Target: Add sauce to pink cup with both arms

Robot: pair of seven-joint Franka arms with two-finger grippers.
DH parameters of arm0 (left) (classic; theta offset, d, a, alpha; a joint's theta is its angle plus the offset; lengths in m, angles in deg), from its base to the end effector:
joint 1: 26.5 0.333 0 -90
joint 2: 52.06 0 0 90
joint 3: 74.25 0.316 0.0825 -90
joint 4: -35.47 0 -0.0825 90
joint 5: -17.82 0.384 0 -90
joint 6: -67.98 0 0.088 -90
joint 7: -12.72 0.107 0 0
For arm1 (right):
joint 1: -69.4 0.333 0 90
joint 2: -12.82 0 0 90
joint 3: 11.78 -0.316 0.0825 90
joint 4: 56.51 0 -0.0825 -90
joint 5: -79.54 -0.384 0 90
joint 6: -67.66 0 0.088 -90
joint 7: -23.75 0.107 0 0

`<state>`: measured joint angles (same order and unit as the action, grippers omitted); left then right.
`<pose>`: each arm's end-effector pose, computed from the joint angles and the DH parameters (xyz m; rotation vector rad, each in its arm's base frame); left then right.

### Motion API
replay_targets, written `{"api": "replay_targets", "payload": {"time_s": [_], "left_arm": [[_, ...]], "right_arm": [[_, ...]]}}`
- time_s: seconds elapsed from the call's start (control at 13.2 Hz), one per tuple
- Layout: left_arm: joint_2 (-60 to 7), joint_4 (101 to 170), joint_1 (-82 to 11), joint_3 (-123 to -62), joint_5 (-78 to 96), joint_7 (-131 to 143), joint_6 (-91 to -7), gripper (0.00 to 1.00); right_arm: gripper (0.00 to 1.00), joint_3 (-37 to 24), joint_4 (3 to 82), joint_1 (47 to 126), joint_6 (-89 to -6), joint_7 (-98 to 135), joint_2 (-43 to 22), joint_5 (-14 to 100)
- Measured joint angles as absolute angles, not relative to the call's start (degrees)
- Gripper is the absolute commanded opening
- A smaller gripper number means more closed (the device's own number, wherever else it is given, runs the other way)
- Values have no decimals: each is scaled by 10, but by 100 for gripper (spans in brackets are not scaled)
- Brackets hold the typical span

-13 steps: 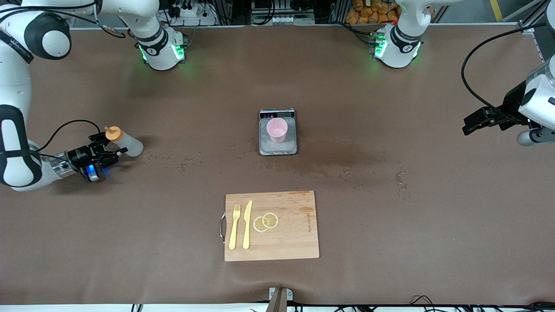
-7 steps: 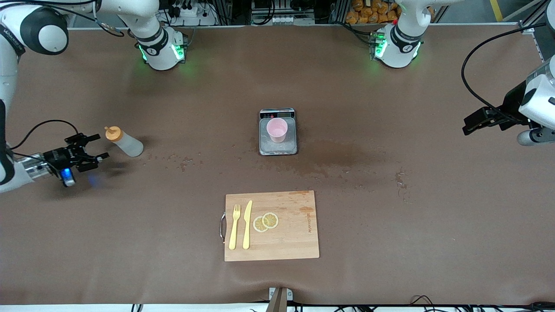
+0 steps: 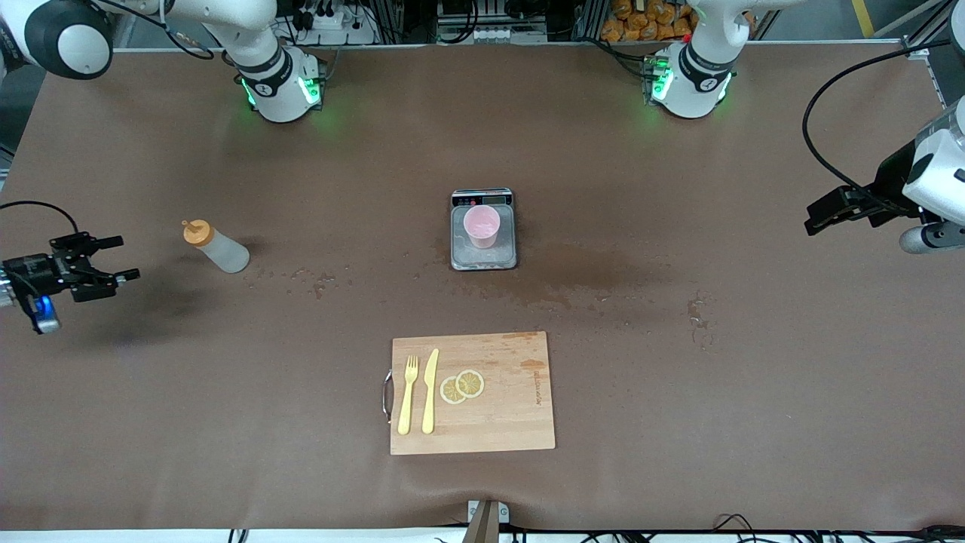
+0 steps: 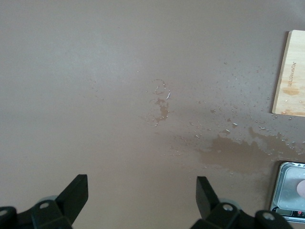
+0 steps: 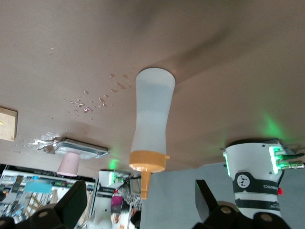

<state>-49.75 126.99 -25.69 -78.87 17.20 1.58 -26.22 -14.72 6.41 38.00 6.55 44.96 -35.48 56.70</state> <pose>0.5712 -0.0382 0.5957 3.1203 0.2012 0.0074 0.5987 -0.2756 0.2958 -2.2078 0.9807 1.0872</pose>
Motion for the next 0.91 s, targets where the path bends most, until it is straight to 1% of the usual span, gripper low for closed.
{"api": "replay_targets", "payload": {"time_s": [0.15, 0.53, 0.76, 0.91], "left_arm": [[-497, 1270, -256, -788, 172, 16, -262, 100], [-497, 1270, -252, -788, 172, 16, -262, 100], [-497, 1270, -251, -788, 172, 16, -260, 100], [-497, 1270, -247, -788, 172, 16, -259, 100]], "right_arm": [[100, -153, 50, 393, 69, 449, -330, 589], [100, -157, 42, 479, 72, 449, -237, 648], [100, -157, 41, 520, 63, 448, -212, 657], [100, -158, 40, 558, 41, 448, -186, 685]]}}
